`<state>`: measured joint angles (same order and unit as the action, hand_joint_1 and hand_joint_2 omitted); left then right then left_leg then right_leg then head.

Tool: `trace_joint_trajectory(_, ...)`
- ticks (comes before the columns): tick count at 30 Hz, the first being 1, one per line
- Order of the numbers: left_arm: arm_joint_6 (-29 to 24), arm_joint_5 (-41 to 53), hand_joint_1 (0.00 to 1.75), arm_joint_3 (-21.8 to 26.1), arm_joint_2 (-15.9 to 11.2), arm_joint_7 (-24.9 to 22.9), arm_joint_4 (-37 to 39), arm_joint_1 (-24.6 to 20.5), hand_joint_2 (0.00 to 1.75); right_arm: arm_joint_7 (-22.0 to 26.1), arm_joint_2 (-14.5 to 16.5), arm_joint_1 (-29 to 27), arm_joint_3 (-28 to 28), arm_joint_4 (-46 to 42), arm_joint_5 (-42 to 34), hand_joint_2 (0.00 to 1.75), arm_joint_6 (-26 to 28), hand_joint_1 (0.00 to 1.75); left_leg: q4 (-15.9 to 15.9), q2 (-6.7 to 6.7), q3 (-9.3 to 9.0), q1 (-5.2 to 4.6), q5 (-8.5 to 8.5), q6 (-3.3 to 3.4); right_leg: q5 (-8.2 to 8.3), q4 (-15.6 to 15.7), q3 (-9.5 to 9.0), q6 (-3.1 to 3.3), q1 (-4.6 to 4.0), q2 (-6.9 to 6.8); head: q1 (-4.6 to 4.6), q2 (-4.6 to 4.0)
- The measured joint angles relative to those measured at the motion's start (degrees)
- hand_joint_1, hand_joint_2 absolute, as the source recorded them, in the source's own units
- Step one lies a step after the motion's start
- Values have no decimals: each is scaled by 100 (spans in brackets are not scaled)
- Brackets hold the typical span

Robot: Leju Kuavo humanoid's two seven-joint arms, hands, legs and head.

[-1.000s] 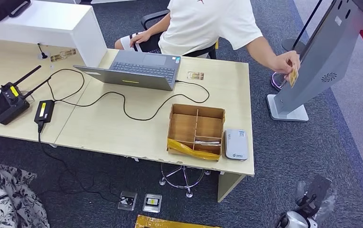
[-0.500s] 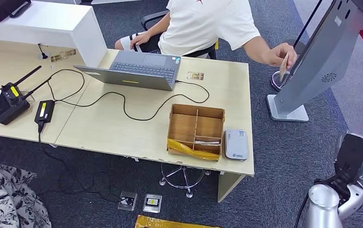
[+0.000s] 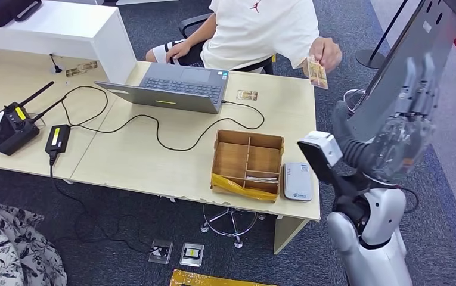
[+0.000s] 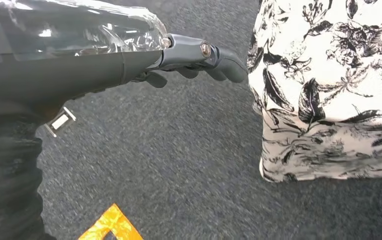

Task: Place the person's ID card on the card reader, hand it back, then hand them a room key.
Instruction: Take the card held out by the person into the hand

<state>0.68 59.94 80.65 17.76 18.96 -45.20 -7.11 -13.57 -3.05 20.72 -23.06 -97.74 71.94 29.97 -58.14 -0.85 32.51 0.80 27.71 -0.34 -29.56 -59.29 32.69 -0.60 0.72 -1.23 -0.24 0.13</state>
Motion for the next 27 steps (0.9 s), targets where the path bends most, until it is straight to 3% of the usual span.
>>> trace_joint_trajectory(5,0,-88,0,0,-62,109,226,-2,175,-48,-21,335,-954,446,-385,175,-468,0,0,-1,2,1,0,0,-1,0,3,1,-2,-1,1,0)
trace_joint_trajectory(10,0,-164,0,0,-120,183,416,-2,175,-15,-33,557,-1545,931,-623,175,-669,0,0,-1,6,1,0,0,-1,1,7,2,-1,0,1,0)
trace_joint_trajectory(27,0,-150,0,0,-263,343,838,-4,175,-67,-29,949,-2277,2075,-1304,175,-1243,0,0,-1,6,1,0,0,-1,2,12,2,-1,3,1,0)
